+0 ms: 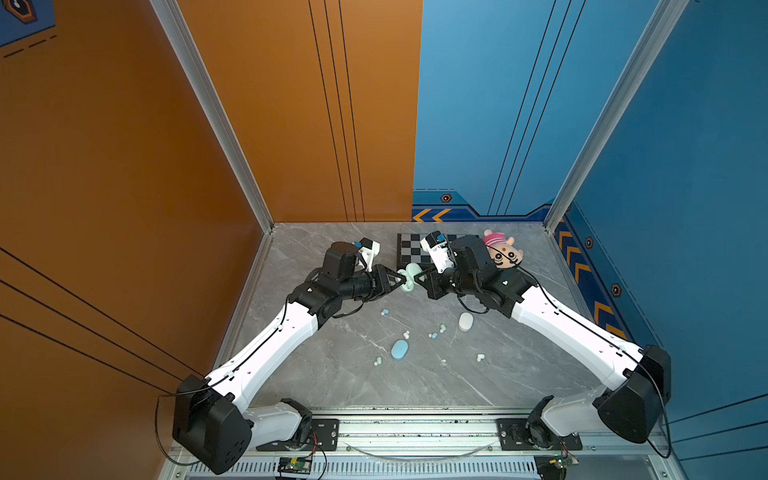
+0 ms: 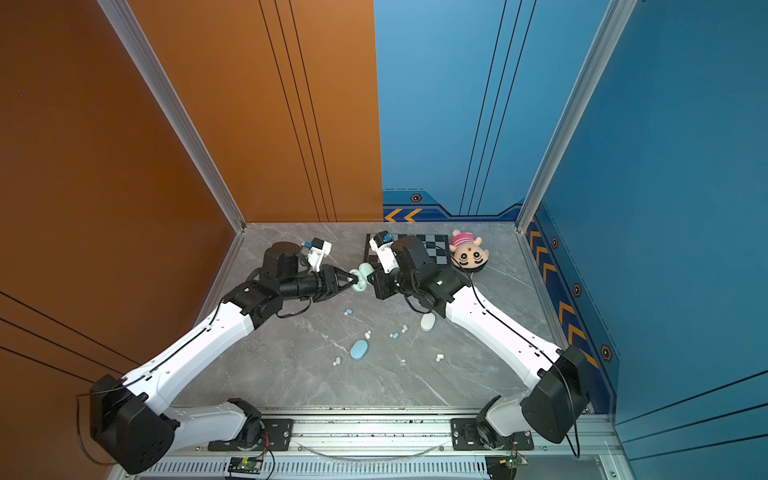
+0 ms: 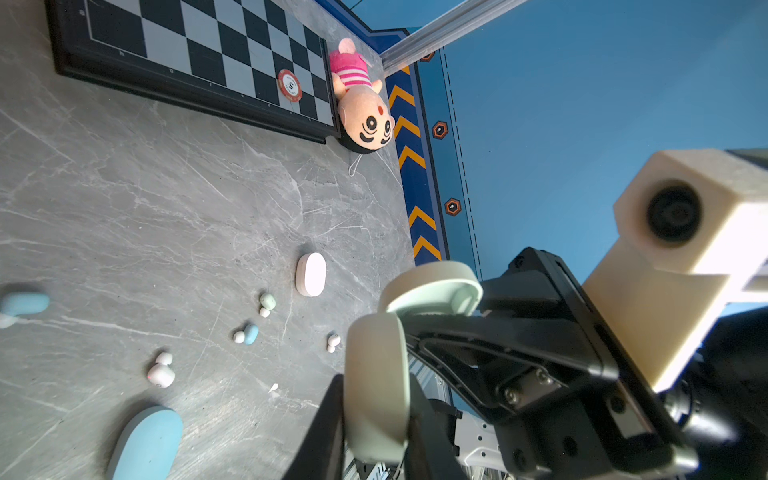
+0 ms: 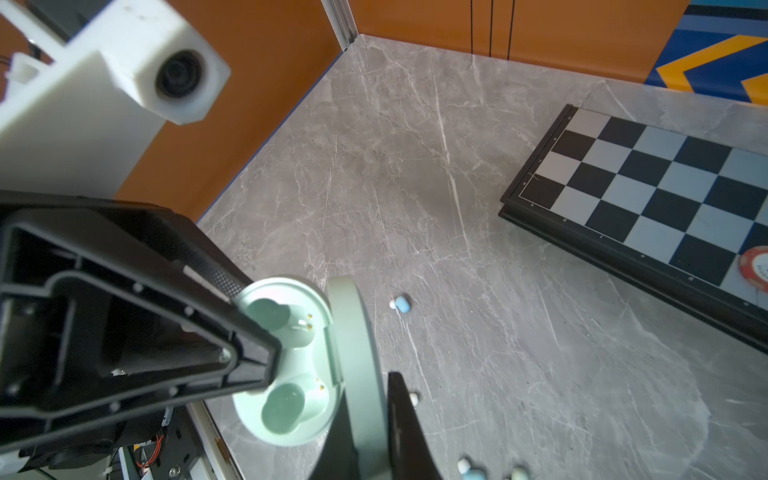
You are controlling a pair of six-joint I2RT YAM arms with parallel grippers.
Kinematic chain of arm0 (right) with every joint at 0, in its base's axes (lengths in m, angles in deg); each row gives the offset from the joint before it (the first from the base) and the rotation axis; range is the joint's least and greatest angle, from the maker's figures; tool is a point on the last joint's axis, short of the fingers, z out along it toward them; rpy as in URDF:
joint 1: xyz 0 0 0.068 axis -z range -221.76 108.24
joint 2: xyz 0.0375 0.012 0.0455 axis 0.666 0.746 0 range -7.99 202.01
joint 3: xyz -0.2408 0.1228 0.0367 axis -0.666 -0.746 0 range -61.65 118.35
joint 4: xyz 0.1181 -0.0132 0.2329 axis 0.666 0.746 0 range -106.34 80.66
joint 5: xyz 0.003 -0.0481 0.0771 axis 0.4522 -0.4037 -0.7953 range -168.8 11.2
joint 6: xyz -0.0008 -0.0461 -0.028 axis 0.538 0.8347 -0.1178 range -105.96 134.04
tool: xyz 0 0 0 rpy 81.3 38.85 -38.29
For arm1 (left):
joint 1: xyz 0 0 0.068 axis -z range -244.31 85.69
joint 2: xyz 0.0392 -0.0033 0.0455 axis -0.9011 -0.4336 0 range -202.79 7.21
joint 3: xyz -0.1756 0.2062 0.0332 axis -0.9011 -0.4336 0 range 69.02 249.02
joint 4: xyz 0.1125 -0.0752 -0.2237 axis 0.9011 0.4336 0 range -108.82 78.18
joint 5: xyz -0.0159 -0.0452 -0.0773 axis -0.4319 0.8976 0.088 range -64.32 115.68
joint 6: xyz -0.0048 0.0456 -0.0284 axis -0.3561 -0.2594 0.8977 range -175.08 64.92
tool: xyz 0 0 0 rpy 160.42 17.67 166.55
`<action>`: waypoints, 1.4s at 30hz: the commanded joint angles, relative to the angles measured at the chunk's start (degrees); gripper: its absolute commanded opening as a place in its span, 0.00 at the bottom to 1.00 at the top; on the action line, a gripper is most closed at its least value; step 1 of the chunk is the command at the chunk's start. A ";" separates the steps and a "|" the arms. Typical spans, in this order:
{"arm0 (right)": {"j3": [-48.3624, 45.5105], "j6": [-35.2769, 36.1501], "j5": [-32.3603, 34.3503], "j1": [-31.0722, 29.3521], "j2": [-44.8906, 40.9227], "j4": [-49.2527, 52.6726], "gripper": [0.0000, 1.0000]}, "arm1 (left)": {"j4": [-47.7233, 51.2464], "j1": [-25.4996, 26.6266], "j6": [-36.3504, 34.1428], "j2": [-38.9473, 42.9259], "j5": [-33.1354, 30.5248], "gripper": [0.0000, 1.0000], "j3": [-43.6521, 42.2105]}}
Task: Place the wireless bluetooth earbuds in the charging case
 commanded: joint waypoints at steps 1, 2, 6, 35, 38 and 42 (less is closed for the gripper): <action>-0.06 1.89 2.77 0.70 -2.33 0.80 0.00 | 0.10 -0.22 0.16 -0.34 -0.29 0.51 1.49; 0.06 2.68 3.01 0.75 -2.49 1.60 0.00 | 0.21 -0.15 -0.57 -0.04 -0.11 0.59 1.72; 1.01 7.30 2.04 0.71 -2.68 6.44 0.00 | 3.33 -0.48 -9.73 2.52 -0.78 0.66 3.53; 1.09 26.41 -15.07 -4.48 -10.47 14.53 0.00 | 6.52 9.35 -64.98 10.87 3.20 0.44 1.70; 1.30 26.46 -14.76 -4.71 -10.88 14.49 0.00 | 8.35 9.34 -65.42 10.16 4.20 0.40 2.13; 1.35 26.61 -14.74 -4.81 -11.32 14.53 0.00 | 8.54 9.42 -65.42 9.18 4.59 0.37 2.49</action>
